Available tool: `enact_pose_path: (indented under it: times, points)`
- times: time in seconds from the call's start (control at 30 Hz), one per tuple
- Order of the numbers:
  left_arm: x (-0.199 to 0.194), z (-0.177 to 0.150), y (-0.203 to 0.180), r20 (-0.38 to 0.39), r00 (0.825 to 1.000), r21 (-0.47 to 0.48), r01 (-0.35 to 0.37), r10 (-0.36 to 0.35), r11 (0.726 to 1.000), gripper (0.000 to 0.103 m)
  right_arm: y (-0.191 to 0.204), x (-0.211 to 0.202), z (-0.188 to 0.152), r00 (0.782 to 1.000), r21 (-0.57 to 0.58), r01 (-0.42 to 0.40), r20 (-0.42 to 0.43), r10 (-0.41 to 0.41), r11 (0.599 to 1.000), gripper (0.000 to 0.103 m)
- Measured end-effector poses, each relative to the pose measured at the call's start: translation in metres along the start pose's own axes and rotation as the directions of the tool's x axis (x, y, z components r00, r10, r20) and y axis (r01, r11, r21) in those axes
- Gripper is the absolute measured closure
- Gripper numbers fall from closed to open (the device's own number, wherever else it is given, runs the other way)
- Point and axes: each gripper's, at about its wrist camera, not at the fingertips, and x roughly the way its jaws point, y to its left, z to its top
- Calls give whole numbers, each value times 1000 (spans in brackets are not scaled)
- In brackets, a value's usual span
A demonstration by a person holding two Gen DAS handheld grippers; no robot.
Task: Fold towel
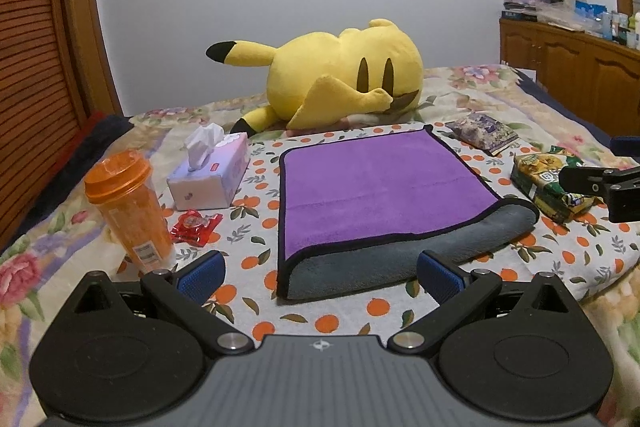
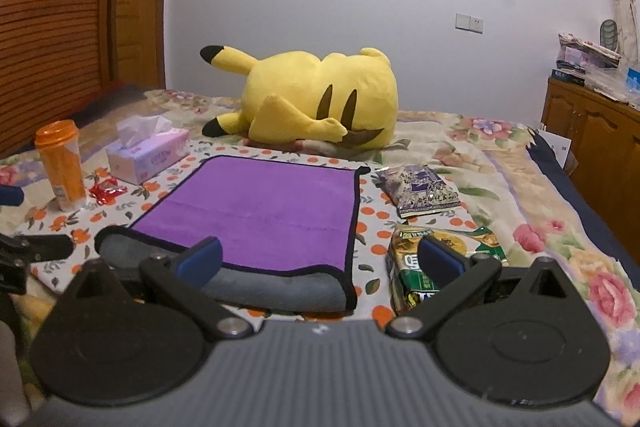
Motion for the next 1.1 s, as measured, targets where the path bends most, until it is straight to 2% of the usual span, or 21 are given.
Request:
enact_pose_path:
  times: [0.43, 0.63, 0.9, 0.93, 0.97, 1.0, 1.1]
  points:
    - [25, 9, 17, -17, 1000, -43, 20, -21, 999, 2, 1, 25, 2, 997, -22, -52, -66, 51, 998, 0]
    - [37, 13, 26, -28, 998, -62, 51, -53, 997, 9, 0, 36, 5, 994, -36, -66, -85, 63, 997, 0]
    - [55, 13, 32, -48, 998, -46, 42, -44, 998, 25, -6, 52, 7, 991, -28, -78, -112, 74, 997, 1]
    - [57, 13, 32, -56, 998, -42, 40, -43, 998, 26, -7, 54, 7, 991, -29, -78, -114, 74, 997, 4]
    - [60, 13, 33, -62, 997, -39, 42, -45, 998, 29, -7, 56, 7, 990, -28, -79, -118, 75, 996, 12]
    - [63, 12, 34, -67, 997, -39, 45, -47, 998, 30, -8, 60, 7, 989, -27, -81, -127, 77, 996, 15]
    - [70, 12, 36, -83, 995, -36, 52, -55, 998, 34, -11, 68, 6, 986, -24, -77, -149, 73, 997, 15]
